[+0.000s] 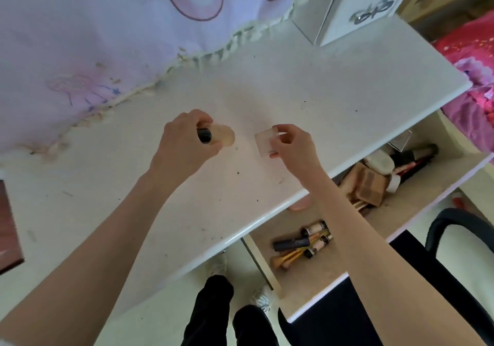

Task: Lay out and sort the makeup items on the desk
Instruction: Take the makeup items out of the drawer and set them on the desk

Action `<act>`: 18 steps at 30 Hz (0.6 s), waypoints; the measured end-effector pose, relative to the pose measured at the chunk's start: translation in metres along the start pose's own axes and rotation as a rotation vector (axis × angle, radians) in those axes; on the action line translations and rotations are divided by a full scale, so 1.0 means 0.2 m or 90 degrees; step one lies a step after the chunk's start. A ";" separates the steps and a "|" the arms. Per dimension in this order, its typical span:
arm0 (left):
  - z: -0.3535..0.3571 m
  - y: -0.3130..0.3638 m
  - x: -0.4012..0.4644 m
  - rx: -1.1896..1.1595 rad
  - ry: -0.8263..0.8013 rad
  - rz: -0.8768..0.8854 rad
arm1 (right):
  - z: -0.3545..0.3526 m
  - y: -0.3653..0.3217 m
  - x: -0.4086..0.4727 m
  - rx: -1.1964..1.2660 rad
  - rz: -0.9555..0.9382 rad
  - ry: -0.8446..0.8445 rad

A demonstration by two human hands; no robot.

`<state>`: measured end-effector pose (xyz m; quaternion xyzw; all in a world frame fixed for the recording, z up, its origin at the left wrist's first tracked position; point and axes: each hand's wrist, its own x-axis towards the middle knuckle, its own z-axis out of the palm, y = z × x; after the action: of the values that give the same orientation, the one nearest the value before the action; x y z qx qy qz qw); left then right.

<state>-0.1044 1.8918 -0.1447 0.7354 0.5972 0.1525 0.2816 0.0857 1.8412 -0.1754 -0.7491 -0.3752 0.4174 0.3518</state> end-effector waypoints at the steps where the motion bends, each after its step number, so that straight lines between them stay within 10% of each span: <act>1: -0.03 -0.02 0.04 -0.018 0.008 -0.002 | 0.04 -0.02 0.03 -0.010 -0.001 -0.002; 18: -0.07 -0.17 0.75 -0.105 0.050 0.041 | 0.35 -0.30 0.48 -0.094 -0.019 0.082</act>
<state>-0.1038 2.0447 -0.1707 0.7222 0.5691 0.2386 0.3123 0.0428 1.9665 -0.1880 -0.7927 -0.3927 0.3341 0.3254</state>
